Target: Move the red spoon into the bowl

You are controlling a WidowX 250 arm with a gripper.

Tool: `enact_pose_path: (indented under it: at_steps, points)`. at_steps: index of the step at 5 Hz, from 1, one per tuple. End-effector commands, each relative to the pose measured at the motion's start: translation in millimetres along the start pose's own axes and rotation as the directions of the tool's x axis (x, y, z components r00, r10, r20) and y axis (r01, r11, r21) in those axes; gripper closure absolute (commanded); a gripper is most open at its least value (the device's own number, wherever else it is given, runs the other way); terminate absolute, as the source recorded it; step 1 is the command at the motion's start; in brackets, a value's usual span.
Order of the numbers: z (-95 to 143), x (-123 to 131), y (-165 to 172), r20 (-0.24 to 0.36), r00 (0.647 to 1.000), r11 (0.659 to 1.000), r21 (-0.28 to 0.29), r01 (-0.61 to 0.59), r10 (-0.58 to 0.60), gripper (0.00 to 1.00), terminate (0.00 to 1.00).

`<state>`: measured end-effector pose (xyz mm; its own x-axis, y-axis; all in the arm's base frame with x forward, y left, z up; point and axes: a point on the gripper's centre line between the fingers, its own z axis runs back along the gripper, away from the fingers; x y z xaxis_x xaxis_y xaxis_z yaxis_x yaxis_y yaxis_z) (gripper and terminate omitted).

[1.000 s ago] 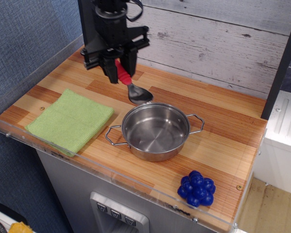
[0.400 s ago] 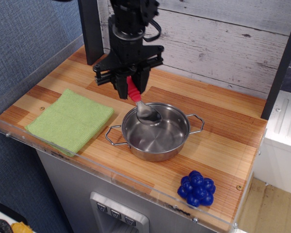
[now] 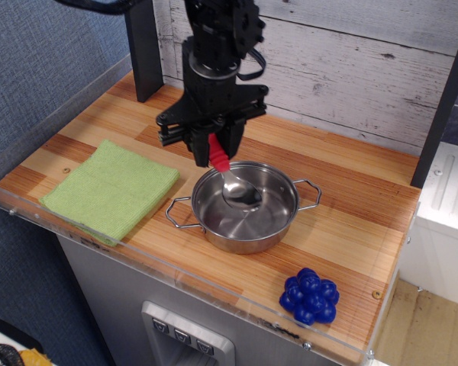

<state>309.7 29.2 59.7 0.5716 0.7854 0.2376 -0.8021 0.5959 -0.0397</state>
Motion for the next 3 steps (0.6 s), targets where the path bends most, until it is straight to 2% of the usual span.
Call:
enact_pose_path:
  at_steps: [1, 3]
  points:
    - [8.8, 3.0, -4.6, 0.039, 0.999, 0.999, -0.029, 0.017, -0.016, 1.0, 0.0]
    - [-0.8, -1.4, -9.9, 0.045, 0.999, 1.0, 0.0, 0.03, -0.03, 1.0, 0.0]
